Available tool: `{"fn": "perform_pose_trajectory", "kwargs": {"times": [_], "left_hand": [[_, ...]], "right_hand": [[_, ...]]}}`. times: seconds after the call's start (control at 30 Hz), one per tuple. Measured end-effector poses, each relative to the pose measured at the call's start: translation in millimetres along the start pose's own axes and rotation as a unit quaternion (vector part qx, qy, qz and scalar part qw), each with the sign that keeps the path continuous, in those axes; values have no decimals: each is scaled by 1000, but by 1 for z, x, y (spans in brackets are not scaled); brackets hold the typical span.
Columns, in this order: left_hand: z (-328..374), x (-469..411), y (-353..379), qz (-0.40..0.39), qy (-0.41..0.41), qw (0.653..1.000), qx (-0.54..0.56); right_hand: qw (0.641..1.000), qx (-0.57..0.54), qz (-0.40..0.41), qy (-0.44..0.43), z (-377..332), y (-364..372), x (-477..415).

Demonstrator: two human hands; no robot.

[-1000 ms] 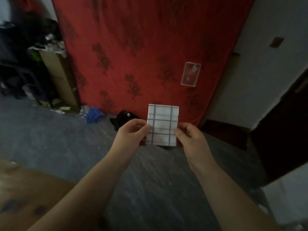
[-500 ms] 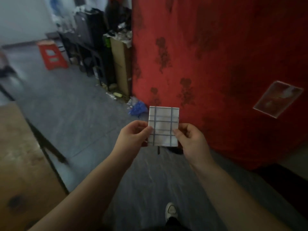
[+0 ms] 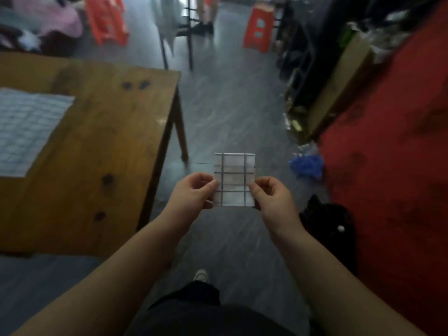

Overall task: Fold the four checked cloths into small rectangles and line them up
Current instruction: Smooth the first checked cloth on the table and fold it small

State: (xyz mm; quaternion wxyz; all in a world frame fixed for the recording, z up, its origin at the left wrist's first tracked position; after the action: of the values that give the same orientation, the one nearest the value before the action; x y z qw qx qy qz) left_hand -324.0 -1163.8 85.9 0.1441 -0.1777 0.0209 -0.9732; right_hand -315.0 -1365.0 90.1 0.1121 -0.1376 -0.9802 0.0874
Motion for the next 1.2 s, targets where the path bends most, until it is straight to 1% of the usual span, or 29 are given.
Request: {"fn": "perform_pose_trajectory", "kwargs": {"times": [0.1,0.2,0.3,0.4,0.53,0.63,0.73,0.83,0.93,1.0,1.07,1.2], "left_hand": [[-5,-24,-41,62,-19,998,12],[-17,-51,-90,113,-32,993,20],[-40,-79,-135,162,-79,983,40],[-68,-92,-176,235,-130,962,53],[-112,-89,-219,322,-158,932,48],[-146,-77,-239,382,-202,901,44],[-174,-67,-251,439,-250,862,51],[-194,-64,-255,473,-291,831,41],[-206,-68,-257,483,-321,815,7],[-209,-70,-254,483,-342,806,-27],[-210,-71,-251,488,-361,793,-62],[-199,-72,-249,500,-392,758,-146]], "right_hand": [[997,30,-73,-8,-8,60,-27],[986,76,-150,-15,-11,128,-45],[968,129,-217,-16,-7,200,-55],[945,189,-264,-31,-1,266,-56],[896,265,-353,-52,21,339,-46],[856,312,-408,-65,43,378,-34],[812,354,-459,-63,66,407,-21],[775,382,-495,-93,81,429,-13],[740,402,-520,-144,93,450,-12],[702,422,-542,-186,100,458,-10],[651,447,-566,-234,106,463,-7],[532,467,-611,-355,106,474,4]]}}
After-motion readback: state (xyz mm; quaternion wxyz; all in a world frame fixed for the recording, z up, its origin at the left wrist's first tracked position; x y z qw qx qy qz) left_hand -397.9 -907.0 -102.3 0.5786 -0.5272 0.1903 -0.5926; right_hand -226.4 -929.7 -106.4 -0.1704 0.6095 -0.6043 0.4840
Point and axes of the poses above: each hand's wrist, its own x-axis away from the middle knuckle, its own y-axis out of the palm, z = x × y, the point moved 7 cm from there along -x, towards the middle knuckle, and after that the axes turned 11 degrees about z, right-handed, at the moved point
